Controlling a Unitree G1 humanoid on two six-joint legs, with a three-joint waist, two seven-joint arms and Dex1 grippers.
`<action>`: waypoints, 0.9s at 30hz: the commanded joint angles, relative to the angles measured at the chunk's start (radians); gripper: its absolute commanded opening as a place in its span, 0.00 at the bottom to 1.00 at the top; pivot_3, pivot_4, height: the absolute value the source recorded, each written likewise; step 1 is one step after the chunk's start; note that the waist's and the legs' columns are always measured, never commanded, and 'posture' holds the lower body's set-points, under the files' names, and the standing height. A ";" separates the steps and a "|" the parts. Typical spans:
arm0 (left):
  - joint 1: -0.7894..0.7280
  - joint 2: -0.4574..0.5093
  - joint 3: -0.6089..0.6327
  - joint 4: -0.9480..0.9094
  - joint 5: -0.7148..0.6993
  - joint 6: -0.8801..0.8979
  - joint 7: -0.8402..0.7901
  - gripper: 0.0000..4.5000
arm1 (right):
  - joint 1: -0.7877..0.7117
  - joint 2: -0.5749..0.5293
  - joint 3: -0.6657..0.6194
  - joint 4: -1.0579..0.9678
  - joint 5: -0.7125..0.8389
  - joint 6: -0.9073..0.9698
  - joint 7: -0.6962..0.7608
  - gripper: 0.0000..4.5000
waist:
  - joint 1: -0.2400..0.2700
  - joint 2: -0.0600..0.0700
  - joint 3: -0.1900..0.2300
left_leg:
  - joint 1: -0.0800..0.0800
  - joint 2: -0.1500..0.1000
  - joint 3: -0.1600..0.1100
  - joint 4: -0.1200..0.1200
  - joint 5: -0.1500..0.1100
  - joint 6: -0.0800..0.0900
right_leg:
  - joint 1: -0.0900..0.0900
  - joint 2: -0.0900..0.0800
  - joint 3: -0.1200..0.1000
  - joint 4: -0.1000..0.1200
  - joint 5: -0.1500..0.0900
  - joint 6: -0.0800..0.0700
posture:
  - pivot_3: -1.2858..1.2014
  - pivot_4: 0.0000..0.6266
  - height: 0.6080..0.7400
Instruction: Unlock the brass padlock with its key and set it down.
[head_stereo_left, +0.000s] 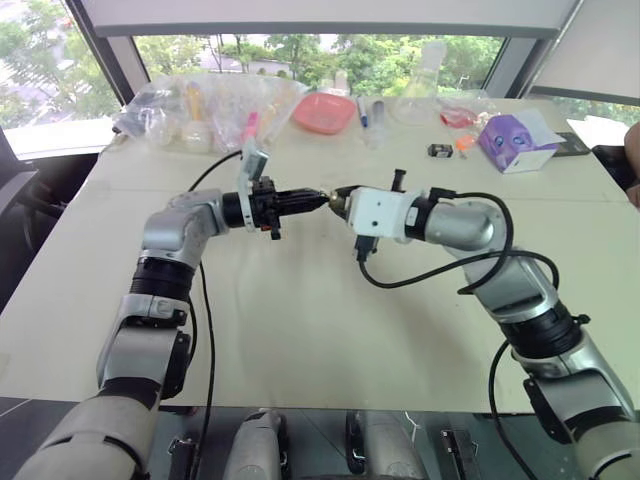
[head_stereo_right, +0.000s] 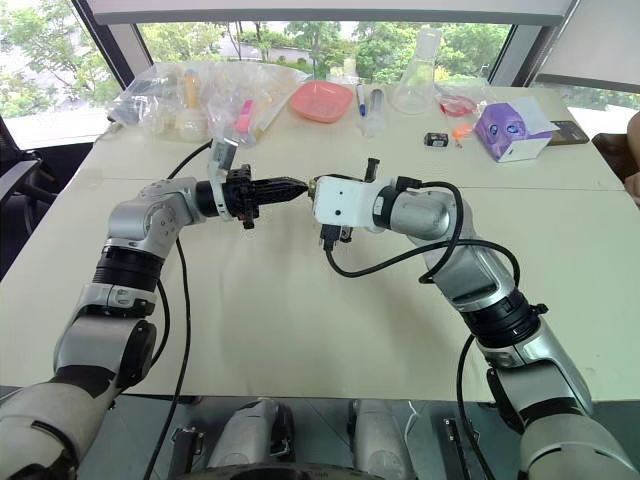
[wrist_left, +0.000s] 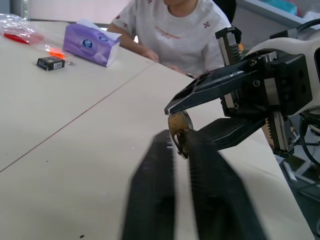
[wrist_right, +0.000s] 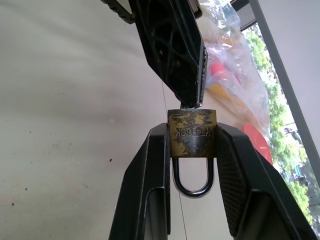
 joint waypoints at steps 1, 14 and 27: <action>-0.011 0.010 0.006 -0.025 0.006 -0.026 -0.015 0.01 | -0.011 0.009 -0.034 -0.037 -0.003 -0.006 -0.012 0.15 | 0.000 0.000 0.000 | 0.000 0.000 0.000 0.000 0.000 0.000 | 0.000 0.000 0.000 0.000 0.000 0.000 | 0.52 0.24 0.94; 0.022 0.004 -0.062 0.002 0.279 -0.643 0.095 0.01 | -0.014 0.013 -0.038 -0.021 -0.008 -0.013 -0.016 0.15 | 0.002 0.000 0.000 | 0.000 0.000 0.000 0.000 0.000 0.000 | 0.000 0.000 0.000 0.000 0.000 0.000 | 0.52 0.24 0.94; -0.112 0.052 0.058 0.078 -0.001 0.037 0.011 0.49 | -0.035 0.026 -0.037 0.009 -0.042 -0.064 -0.040 0.15 | -0.003 0.000 0.000 | 0.000 0.000 -0.001 0.000 0.000 0.000 | 0.000 0.001 0.000 0.000 0.000 0.000 | 0.52 0.24 0.94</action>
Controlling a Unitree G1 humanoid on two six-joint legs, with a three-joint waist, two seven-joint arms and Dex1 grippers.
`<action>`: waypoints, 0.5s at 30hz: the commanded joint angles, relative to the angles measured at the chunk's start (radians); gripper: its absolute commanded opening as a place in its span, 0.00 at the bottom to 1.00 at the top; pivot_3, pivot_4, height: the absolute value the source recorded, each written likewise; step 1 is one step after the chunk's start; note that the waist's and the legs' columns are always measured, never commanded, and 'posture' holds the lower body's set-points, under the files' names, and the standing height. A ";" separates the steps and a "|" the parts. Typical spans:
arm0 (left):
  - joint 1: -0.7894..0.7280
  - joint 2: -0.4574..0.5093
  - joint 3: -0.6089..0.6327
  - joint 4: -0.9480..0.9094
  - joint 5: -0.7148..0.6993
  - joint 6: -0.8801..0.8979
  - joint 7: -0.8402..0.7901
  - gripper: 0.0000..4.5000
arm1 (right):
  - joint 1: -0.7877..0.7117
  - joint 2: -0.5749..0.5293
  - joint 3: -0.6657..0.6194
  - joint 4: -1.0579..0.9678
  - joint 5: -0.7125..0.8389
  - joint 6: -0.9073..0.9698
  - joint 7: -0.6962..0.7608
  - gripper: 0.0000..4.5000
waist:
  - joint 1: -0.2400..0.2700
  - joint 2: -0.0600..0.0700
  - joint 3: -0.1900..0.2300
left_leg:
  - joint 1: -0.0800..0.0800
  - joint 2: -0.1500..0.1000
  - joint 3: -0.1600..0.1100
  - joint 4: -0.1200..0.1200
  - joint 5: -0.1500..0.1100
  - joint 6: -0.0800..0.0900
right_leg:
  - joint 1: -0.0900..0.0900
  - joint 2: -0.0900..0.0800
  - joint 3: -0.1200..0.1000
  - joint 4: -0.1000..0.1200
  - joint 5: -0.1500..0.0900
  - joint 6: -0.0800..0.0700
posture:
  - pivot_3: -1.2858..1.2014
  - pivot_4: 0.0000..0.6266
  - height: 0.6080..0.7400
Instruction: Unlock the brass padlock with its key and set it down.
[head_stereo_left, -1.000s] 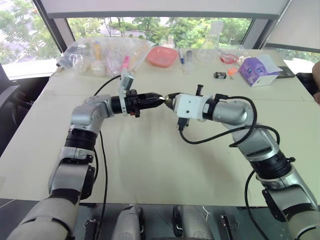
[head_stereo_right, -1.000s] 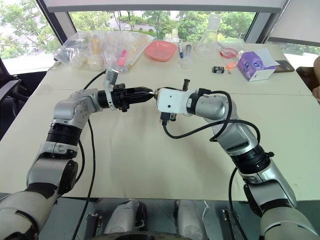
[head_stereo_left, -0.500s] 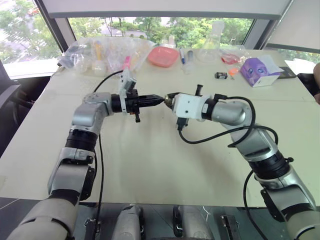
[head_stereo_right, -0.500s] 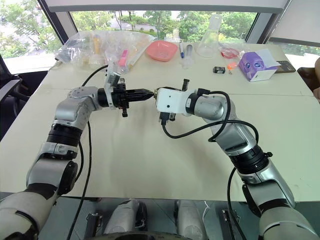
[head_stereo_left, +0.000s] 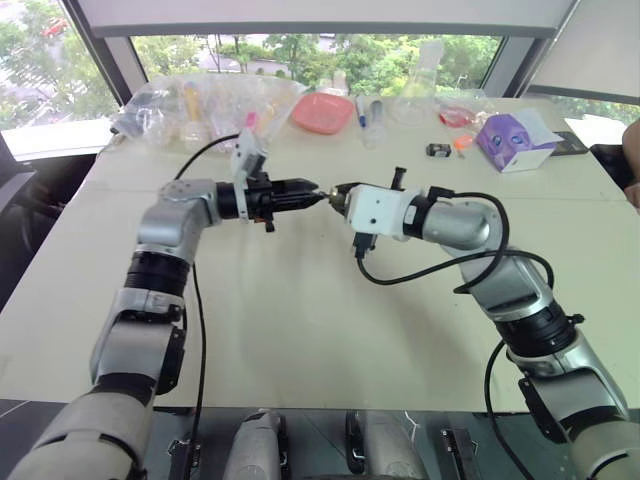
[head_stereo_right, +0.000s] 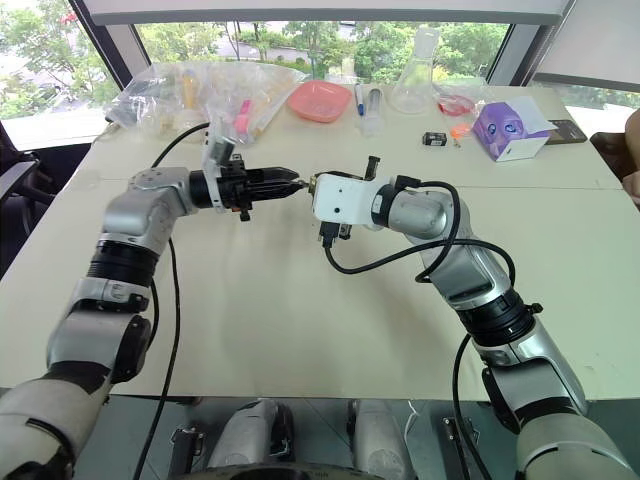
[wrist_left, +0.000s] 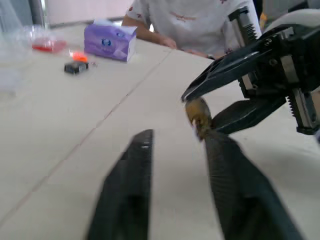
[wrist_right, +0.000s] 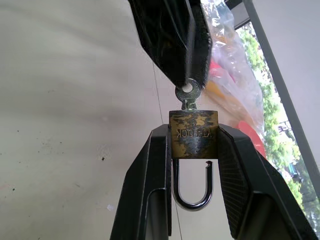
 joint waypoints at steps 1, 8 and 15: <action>-0.078 -0.015 0.080 0.043 -0.072 0.100 0.037 0.49 | -0.034 0.008 -0.028 -0.019 -0.015 -0.037 -0.023 0.15 | 0.004 0.000 0.000 | 0.000 0.000 0.000 0.000 0.000 0.000 | 0.000 0.000 0.000 0.000 0.000 0.000 | 0.52 0.24 0.94; -0.070 -0.042 0.046 0.034 -0.056 0.092 -0.016 0.49 | -0.035 0.018 -0.031 -0.028 -0.019 -0.039 -0.028 0.15 | 0.004 0.000 0.000 | 0.000 -0.001 0.000 0.000 0.000 0.000 | 0.001 -0.001 0.000 -0.001 0.000 0.000 | 0.52 0.24 0.94; -0.084 -0.064 0.041 0.067 -0.047 0.076 -0.029 0.49 | -0.032 0.024 -0.029 -0.046 -0.026 -0.030 -0.032 0.15 | 0.002 0.000 0.000 | 0.000 0.000 0.000 0.000 0.000 0.000 | 0.000 0.000 0.000 -0.001 0.000 0.000 | 0.52 0.24 0.94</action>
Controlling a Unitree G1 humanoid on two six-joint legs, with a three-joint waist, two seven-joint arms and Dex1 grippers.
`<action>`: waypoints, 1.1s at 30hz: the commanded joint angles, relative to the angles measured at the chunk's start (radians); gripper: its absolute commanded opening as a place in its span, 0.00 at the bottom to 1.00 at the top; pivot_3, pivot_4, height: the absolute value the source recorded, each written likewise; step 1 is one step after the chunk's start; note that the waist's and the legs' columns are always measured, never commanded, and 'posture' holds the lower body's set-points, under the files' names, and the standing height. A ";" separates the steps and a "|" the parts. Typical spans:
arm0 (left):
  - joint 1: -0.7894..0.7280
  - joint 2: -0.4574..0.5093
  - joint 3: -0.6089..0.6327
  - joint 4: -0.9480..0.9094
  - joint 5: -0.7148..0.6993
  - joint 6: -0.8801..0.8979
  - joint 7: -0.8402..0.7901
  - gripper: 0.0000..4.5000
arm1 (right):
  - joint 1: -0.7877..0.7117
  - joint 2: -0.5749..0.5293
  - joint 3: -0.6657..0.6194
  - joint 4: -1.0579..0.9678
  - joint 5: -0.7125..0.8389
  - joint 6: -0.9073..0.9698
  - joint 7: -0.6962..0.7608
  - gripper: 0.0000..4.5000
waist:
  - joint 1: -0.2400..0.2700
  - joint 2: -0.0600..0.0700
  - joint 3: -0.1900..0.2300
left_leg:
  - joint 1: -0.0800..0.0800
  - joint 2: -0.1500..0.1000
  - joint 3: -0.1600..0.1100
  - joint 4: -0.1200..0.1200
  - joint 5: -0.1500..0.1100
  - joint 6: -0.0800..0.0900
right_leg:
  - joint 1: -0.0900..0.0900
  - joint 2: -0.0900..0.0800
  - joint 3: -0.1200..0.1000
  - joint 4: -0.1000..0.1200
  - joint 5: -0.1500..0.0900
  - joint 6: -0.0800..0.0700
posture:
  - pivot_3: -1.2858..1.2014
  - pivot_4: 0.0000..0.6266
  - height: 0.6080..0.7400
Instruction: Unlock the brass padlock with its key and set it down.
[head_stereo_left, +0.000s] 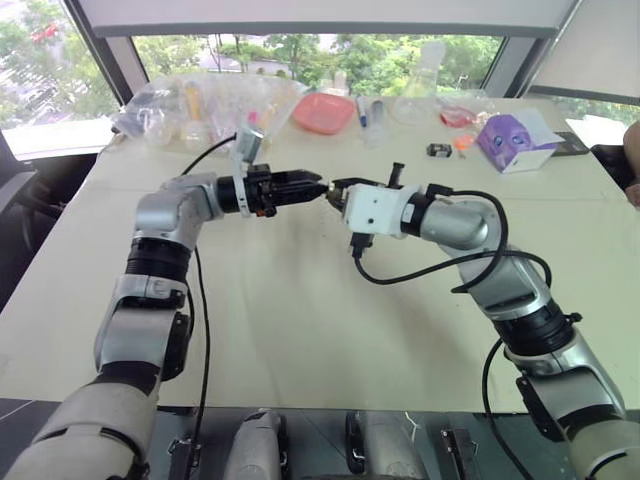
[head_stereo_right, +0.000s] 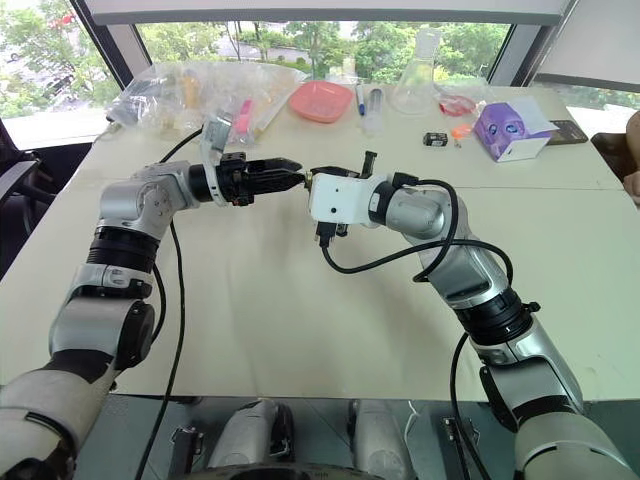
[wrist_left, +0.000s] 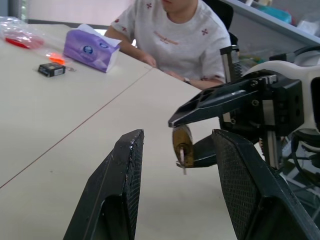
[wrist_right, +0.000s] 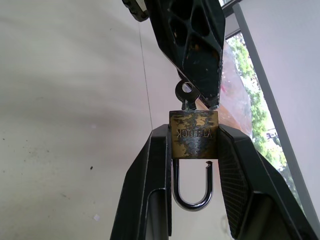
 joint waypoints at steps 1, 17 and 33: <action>-0.031 -0.011 0.006 0.018 0.006 -0.021 -0.003 0.49 | -0.023 0.013 -0.028 -0.049 -0.007 -0.002 -0.012 0.15 | 0.001 0.000 0.000 | 0.000 0.000 0.000 0.000 0.000 0.000 | 0.000 0.000 0.000 0.000 0.000 0.000 | 0.52 0.24 0.94; -0.072 -0.063 -0.005 0.131 0.052 -0.102 -0.029 0.01 | -0.009 0.030 -0.022 -0.079 -0.024 0.024 -0.006 0.15 | 0.002 0.000 0.000 | 0.000 0.000 0.000 0.000 0.000 0.000 | 0.000 0.000 0.000 0.000 0.000 0.000 | 0.52 0.24 0.94; -0.023 -0.021 0.054 0.055 0.000 -0.043 -0.016 0.00 | 0.080 0.212 -0.311 -0.337 0.224 0.511 -0.097 0.99 | 0.003 0.000 0.000 | 0.000 0.000 -0.001 0.000 0.000 -0.001 | -0.001 0.000 0.000 0.002 0.000 0.000 | 0.52 0.24 0.94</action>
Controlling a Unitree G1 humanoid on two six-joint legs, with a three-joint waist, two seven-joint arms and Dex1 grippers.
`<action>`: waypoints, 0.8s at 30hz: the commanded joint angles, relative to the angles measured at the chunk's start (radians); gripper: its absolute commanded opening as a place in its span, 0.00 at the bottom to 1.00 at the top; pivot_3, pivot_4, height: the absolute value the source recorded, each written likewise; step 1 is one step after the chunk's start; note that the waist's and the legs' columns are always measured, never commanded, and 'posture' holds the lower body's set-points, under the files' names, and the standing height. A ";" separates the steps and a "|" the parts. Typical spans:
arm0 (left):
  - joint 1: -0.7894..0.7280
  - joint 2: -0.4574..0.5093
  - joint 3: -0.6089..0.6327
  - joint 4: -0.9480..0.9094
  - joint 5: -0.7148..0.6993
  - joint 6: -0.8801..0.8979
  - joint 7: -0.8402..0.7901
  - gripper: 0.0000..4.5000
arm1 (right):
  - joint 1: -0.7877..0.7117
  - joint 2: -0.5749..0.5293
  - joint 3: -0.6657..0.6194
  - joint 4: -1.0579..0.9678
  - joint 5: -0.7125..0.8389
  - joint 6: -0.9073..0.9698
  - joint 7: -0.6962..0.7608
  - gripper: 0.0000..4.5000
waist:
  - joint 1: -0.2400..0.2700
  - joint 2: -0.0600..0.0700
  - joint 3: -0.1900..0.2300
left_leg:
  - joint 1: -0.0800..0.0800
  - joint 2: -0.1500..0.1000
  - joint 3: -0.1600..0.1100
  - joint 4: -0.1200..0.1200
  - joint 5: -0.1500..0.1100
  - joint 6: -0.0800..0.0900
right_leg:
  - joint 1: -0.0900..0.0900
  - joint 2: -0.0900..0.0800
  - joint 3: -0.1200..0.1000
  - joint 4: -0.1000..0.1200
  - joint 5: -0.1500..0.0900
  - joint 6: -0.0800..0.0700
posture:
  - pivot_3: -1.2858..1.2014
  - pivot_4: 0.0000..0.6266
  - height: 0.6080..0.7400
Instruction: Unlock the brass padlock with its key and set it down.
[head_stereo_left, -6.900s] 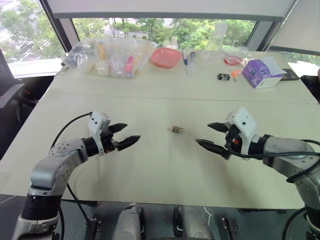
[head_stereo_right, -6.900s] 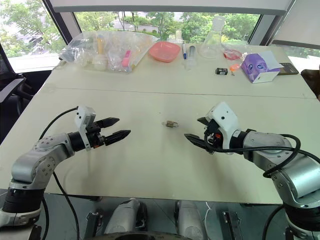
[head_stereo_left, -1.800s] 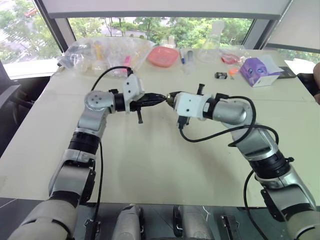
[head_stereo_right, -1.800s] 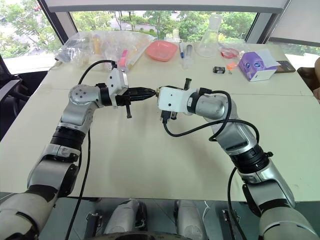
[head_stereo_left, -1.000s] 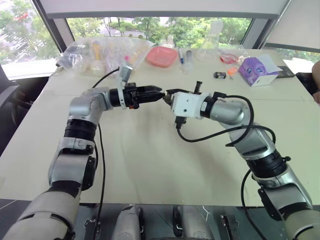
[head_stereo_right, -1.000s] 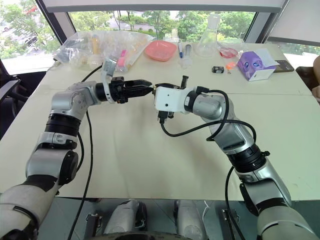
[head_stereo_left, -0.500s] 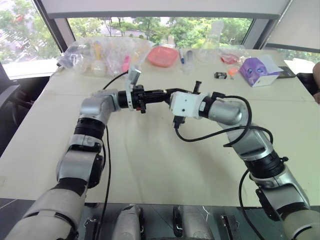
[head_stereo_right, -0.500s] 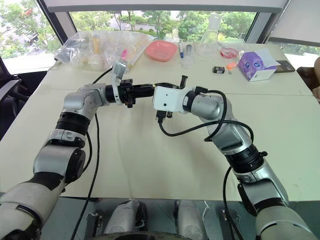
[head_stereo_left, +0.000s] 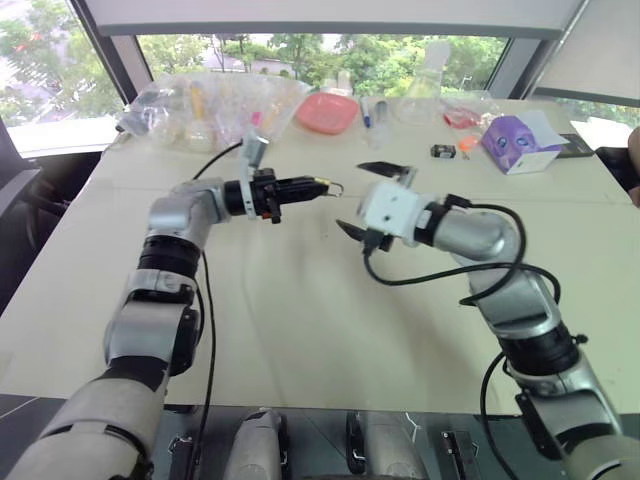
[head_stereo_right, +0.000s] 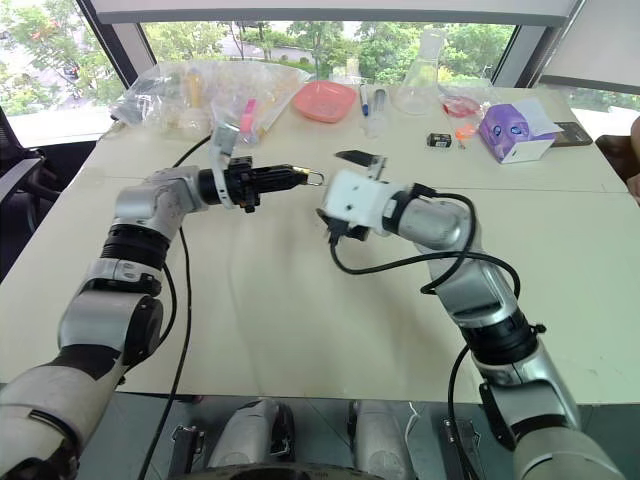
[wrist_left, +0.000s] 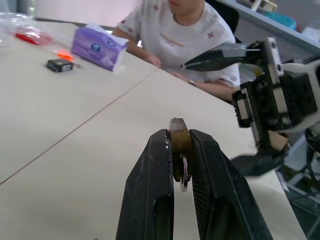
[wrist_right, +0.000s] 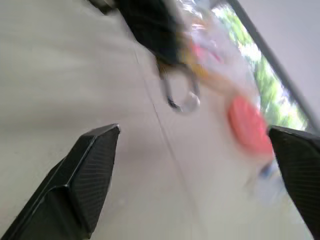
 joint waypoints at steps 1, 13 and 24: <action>-0.002 -0.008 0.024 -0.080 -0.041 0.027 -0.001 0.00 | -0.048 0.040 -0.062 -0.119 0.067 0.126 -0.059 0.99 | 0.001 0.000 0.000 | 0.000 0.000 -0.001 0.000 0.000 -0.001 | 0.000 0.000 0.000 0.000 0.000 0.000 | 0.52 0.24 0.94; 0.054 -0.019 0.008 -0.258 -0.087 0.113 -0.012 0.00 | -0.054 0.014 0.013 -0.037 0.065 0.107 -0.134 0.99 | 0.000 0.000 0.000 | 0.000 -0.001 -0.001 0.000 0.000 -0.001 | 0.000 0.000 0.000 0.000 0.000 0.000 | 0.52 0.24 0.94; 0.088 0.006 0.013 -0.337 -0.104 0.152 -0.010 0.00 | -0.045 0.015 0.011 -0.019 0.134 0.181 -0.139 0.99 | 0.003 0.000 0.000 | 0.000 0.000 -0.001 0.000 0.000 -0.001 | 0.001 0.000 0.000 0.000 0.000 0.000 | 0.52 0.24 0.94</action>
